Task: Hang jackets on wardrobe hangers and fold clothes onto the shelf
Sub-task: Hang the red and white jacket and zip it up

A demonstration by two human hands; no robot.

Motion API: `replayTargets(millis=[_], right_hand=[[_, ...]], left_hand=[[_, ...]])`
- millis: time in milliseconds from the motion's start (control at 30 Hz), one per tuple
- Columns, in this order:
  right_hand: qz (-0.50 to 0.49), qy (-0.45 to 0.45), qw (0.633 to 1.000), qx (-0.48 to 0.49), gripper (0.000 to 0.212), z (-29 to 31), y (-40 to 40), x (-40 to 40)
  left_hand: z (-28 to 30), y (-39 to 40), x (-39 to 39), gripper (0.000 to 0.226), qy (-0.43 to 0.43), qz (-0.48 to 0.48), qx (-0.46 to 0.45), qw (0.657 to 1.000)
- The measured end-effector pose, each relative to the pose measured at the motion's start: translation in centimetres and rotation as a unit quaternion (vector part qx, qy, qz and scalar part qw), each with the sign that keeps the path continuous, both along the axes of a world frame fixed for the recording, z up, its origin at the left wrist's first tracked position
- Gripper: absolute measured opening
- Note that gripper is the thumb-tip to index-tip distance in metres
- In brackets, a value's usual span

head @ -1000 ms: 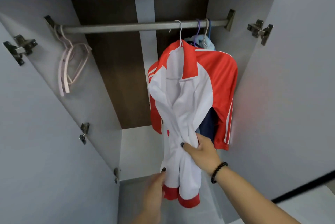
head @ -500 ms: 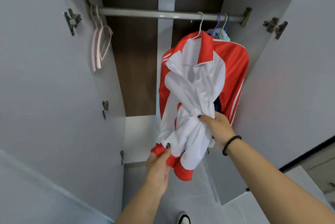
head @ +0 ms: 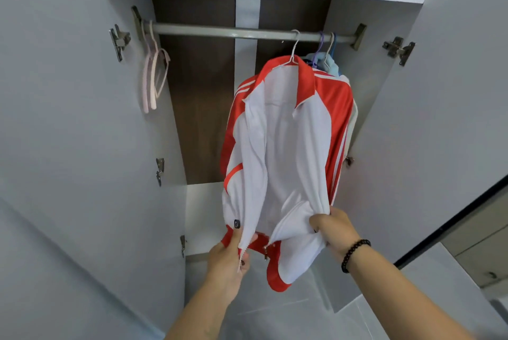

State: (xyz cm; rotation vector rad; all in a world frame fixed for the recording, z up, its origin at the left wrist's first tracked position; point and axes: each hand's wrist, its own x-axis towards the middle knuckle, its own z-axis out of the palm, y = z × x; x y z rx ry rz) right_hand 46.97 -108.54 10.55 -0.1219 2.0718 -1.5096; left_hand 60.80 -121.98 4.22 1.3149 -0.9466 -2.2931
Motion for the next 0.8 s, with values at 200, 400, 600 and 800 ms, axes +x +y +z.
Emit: replayTargets(millis=[200,400,600,800], right_hand=[[-0.013,-0.093,0.992,-0.079,0.036,0.6,2.1,-0.4],[-0.076,-0.098,0.988,-0.092,0.052,0.6,4.8,-1.8],[-0.101,-0.069,0.986,-0.114,0.030,0.0,7.0,-2.6],[-0.077,0.004,0.992,-0.096,0.029,-0.2,7.4,-2.7]], left_hand=[[0.4,2.2,-1.5,0.031,0.028,-0.146,-0.057,0.987],[2.3,4.9,-3.6,0.020,0.054,-0.327,-0.183,0.926],[3.2,6.9,-4.0,0.047,0.055,-0.372,-0.173,0.910],[4.0,7.8,-3.9,0.043,0.028,-0.361,-0.128,0.923]])
